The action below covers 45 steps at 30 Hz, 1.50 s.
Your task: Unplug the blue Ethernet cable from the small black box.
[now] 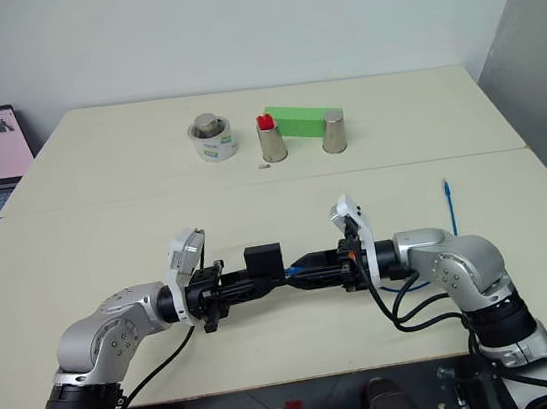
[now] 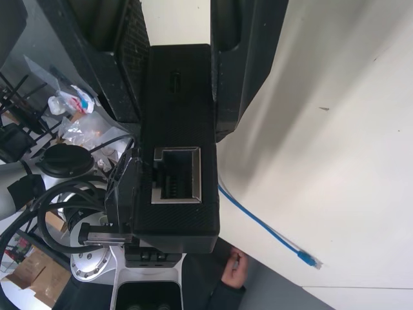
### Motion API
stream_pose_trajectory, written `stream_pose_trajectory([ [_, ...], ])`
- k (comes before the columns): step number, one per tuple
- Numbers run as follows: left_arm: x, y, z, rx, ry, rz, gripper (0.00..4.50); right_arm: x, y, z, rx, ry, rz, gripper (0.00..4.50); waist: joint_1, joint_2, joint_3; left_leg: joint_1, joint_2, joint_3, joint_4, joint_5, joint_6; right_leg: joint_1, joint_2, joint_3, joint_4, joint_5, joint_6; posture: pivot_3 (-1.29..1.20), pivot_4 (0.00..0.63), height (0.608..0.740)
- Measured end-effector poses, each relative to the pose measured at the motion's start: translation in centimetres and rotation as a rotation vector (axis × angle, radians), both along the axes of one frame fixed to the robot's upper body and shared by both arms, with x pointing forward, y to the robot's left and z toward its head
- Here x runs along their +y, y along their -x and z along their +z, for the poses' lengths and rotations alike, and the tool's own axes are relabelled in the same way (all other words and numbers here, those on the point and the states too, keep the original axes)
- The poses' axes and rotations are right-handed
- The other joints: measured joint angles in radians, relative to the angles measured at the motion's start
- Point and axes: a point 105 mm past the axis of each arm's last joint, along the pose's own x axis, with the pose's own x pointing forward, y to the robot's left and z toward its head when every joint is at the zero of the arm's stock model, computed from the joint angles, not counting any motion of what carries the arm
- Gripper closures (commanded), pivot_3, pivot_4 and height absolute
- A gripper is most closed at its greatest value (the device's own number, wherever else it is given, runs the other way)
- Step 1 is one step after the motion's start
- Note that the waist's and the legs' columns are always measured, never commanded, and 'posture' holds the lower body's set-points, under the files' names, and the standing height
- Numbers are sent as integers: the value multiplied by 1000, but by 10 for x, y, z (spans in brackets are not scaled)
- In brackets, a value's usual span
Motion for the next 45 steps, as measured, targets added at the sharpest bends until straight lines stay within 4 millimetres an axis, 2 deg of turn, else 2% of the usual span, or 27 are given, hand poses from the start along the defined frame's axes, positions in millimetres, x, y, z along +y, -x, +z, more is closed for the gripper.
stream_pose_trajectory([
  [4,-1,1,2,-12,-5,-7,3703,-1,-1,-1,7,0,-2,4352,0,0,0,0,0,0,0,0,0,0,0,0,0,0,0,0,150,740],
  [5,-1,1,2,-12,-5,-8,3703,-1,0,-1,7,-2,1,4419,0,0,0,0,0,0,0,0,0,0,0,0,0,0,0,0,150,740],
  [23,0,3,4,-37,-11,-31,3703,-2,0,2,16,7,41,4425,0,0,0,0,0,0,0,0,0,0,0,0,0,0,0,0,150,740],
  [29,27,-5,3,-61,-104,44,3703,-23,-8,-2,31,66,-15,4428,0,0,0,0,0,0,0,0,0,0,0,0,0,0,0,0,150,740],
  [33,31,-6,2,-72,-111,54,3703,-31,-16,-3,23,69,-54,4428,0,0,0,-1,0,0,0,0,0,0,0,0,-1,0,0,0,150,740],
  [36,32,-8,0,-71,-116,73,3703,-49,-48,-9,-73,125,-216,4428,0,0,0,0,0,1,0,0,0,0,0,1,-1,0,1,0,150,740],
  [39,31,-12,-3,-68,-116,112,3703,-88,-112,-14,-293,265,-578,4428,-2,0,0,0,0,3,0,0,0,-1,0,2,0,1,2,0,150,740],
  [42,32,-16,-9,-67,-149,157,3703,-118,-145,-19,-420,371,-807,4428,-2,0,0,-1,0,3,0,0,0,-2,0,3,0,1,1,0,150,740],
  [44,34,-18,-11,-76,-165,180,3703,-132,-156,-25,-459,427,-895,3727,-1,0,0,-1,0,3,-1,0,0,-2,0,3,0,4,-3,0,150,740],
  [45,34,-20,-12,-80,-174,193,3703,-137,-160,-27,-468,450,-931,3615,-2,0,0,-1,0,3,-1,0,0,-2,-1,3,-1,4,-4,0,150,740],
])
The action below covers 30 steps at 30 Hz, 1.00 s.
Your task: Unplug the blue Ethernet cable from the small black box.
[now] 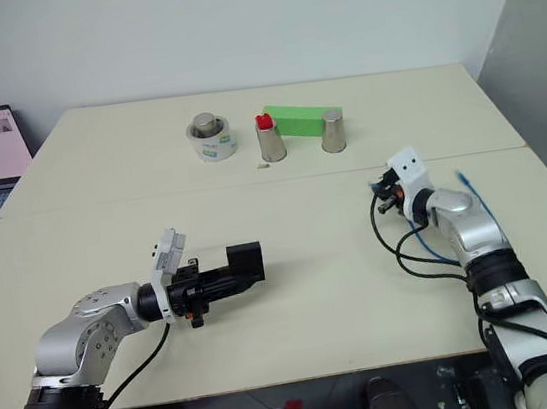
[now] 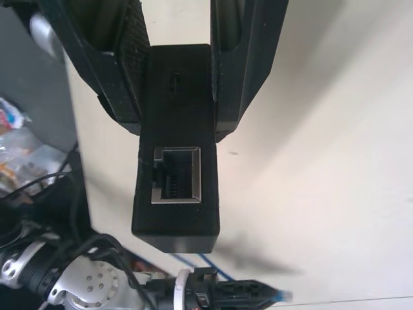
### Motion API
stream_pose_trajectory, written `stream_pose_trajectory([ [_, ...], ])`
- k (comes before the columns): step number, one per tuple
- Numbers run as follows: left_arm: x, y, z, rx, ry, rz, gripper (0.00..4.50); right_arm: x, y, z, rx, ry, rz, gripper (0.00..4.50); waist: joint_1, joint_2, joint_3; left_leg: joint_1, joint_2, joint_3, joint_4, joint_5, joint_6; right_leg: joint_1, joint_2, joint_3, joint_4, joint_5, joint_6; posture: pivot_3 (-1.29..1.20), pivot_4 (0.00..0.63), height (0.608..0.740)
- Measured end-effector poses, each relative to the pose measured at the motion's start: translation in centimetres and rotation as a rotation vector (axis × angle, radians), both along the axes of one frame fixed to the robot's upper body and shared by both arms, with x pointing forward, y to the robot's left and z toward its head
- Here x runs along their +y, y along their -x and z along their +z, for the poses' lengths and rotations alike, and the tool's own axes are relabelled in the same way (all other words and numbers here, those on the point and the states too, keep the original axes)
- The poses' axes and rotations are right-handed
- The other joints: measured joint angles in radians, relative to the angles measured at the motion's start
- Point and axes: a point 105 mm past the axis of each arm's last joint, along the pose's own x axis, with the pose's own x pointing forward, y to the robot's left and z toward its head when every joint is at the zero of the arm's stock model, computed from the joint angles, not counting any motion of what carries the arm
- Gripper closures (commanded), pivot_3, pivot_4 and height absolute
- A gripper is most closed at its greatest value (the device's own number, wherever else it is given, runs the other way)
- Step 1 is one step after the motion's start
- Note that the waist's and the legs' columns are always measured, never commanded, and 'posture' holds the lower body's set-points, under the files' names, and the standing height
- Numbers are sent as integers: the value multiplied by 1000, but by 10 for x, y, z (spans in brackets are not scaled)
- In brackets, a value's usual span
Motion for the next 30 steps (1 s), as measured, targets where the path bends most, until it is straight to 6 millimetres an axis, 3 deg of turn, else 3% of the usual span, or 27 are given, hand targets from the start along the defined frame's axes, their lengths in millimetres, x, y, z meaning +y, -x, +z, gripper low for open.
stream_pose_trajectory([
  [2,-1,-5,-3,-11,-9,35,3703,-9,-4,-5,-8,14,-53,3107,0,0,0,-1,0,0,0,0,0,0,-1,0,0,0,0,0,150,740],
  [6,4,-14,-10,-26,-43,110,3703,-6,-3,0,-25,-2,-11,2038,0,0,0,-1,0,-1,0,0,0,0,-1,0,0,0,0,0,150,740],
  [10,15,-50,-8,-144,-74,347,3704,19,22,31,-75,-67,220,1128,5,1,0,-1,0,-4,1,0,0,0,-1,-3,1,0,0,0,150,740],
  [15,56,-89,-1,-325,-100,699,3704,66,86,56,-32,-161,596,1128,8,1,0,-1,0,-4,1,0,0,1,-1,-3,0,0,0,0,150,740],
  [18,66,-98,-2,-389,-101,802,3704,85,98,62,-27,-159,665,1128,9,1,0,-1,0,-4,2,0,0,1,-1,-3,0,0,2,0,150,740],
  [21,77,-105,-15,-400,-121,915,3704,101,104,57,-11,-144,695,1128,13,1,0,-1,-1,-4,2,0,0,1,-1,-3,0,0,4,0,150,740],
  [24,88,-110,-28,-384,-132,1020,3704,110,105,49,10,-121,704,1128,18,0,0,-2,-1,-5,3,0,0,1,-1,-4,0,1,3,0,150,740],
  [29,98,-115,-33,-376,-141,1091,3704,116,109,44,29,-98,728,1128,22,0,0,-2,-1,-5,2,0,0,1,-1,-5,0,1,2,0,150,740],
  [30,99,-116,-33,-372,-135,1091,3144,117,110,44,30,-95,732,1091,22,1,0,-2,-1,-5,2,0,0,1,-1,-5,0,1,2,0,150,740],
])
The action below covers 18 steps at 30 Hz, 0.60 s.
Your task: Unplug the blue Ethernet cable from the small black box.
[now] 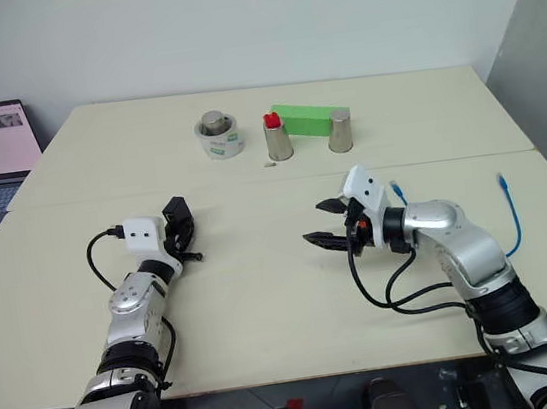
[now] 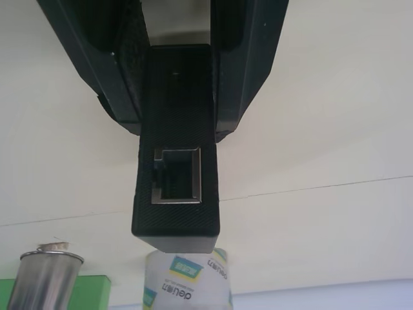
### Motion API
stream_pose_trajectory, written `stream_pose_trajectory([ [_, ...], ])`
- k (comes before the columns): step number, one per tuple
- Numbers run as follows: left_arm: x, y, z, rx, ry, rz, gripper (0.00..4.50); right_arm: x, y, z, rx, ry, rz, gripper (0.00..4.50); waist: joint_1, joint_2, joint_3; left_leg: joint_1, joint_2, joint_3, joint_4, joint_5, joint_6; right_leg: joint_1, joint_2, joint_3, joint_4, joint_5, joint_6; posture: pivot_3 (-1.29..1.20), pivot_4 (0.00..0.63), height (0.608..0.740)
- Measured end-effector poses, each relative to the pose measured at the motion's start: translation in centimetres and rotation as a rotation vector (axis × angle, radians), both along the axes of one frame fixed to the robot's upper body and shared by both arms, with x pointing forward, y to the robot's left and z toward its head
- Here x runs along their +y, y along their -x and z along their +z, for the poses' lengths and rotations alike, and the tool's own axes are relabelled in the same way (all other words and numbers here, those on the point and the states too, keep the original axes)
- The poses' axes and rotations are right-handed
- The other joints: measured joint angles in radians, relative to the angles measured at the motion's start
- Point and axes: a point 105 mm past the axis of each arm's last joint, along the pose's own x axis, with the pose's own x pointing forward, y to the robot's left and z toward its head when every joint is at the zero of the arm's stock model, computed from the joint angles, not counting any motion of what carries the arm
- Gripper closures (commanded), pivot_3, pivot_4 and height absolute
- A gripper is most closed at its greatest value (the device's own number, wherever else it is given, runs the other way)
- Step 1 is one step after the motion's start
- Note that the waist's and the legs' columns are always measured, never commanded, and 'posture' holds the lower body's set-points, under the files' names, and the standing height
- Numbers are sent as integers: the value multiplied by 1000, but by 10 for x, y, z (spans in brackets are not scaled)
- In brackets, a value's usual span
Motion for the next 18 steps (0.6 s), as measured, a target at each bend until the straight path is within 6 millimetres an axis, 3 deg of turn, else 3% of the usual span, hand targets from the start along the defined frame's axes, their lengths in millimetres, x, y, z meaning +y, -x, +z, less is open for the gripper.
stream_pose_trajectory([
  [9,4,13,-6,-6,50,-36,999,-1,0,-1,-8,21,-6,1091,-10,1,-1,4,0,2,-1,0,0,2,0,2,1,-1,1,0,150,740],
  [18,12,53,-16,115,-41,-72,895,-9,4,-8,-7,42,-38,1091,-28,2,-1,8,1,5,-2,0,0,4,0,5,1,-3,4,0,150,740],
])
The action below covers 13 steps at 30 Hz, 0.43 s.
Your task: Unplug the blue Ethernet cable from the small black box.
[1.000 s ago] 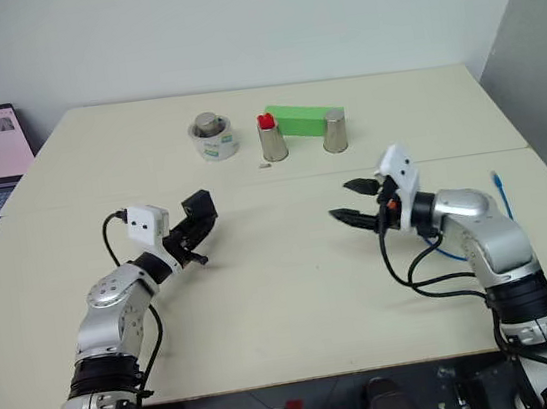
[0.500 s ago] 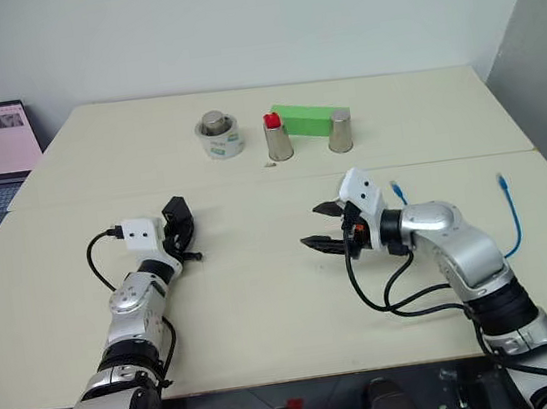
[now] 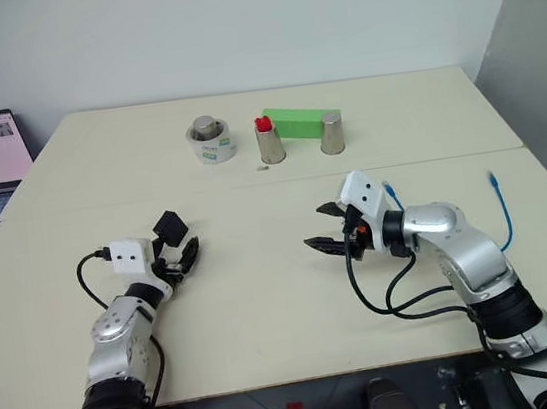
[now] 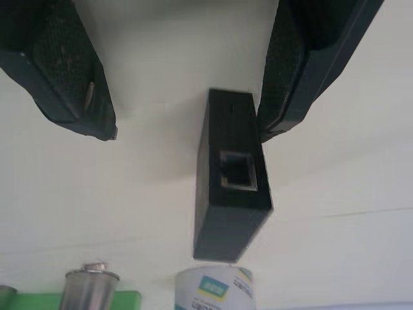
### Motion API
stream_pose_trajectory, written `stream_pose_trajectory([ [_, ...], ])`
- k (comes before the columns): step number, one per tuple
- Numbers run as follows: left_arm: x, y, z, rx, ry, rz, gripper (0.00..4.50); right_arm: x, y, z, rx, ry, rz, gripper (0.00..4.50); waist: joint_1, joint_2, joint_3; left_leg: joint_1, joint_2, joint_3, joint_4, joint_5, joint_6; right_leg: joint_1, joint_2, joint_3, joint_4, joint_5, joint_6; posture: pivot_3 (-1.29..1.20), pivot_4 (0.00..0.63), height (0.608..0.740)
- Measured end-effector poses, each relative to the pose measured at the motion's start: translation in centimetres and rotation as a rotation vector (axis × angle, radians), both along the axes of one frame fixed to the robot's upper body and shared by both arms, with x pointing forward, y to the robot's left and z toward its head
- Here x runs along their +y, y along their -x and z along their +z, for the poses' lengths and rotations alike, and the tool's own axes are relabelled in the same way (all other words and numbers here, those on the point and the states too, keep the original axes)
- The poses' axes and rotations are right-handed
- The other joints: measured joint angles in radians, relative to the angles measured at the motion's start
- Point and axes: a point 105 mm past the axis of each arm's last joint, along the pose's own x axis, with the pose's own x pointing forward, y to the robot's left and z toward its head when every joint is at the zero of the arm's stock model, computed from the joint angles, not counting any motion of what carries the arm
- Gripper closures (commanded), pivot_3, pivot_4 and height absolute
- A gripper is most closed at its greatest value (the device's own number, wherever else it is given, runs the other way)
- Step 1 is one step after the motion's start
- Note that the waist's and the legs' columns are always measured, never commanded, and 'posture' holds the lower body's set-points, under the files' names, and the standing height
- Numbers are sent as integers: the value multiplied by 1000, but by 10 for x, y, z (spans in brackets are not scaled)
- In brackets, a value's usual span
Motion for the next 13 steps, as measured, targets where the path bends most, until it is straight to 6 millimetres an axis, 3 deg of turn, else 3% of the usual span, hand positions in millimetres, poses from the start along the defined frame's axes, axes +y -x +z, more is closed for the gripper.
stream_pose_trajectory([
  [6,23,29,13,126,-136,-77,895,-55,-2,-5,15,65,-147,1091,5,-1,1,-1,0,0,1,0,0,0,0,0,0,0,0,0,150,740],
  [13,32,43,65,130,-207,-216,895,-111,-5,16,-4,91,-291,1091,6,-1,1,-1,0,1,0,0,0,0,1,0,-1,-1,0,0,150,740],
])
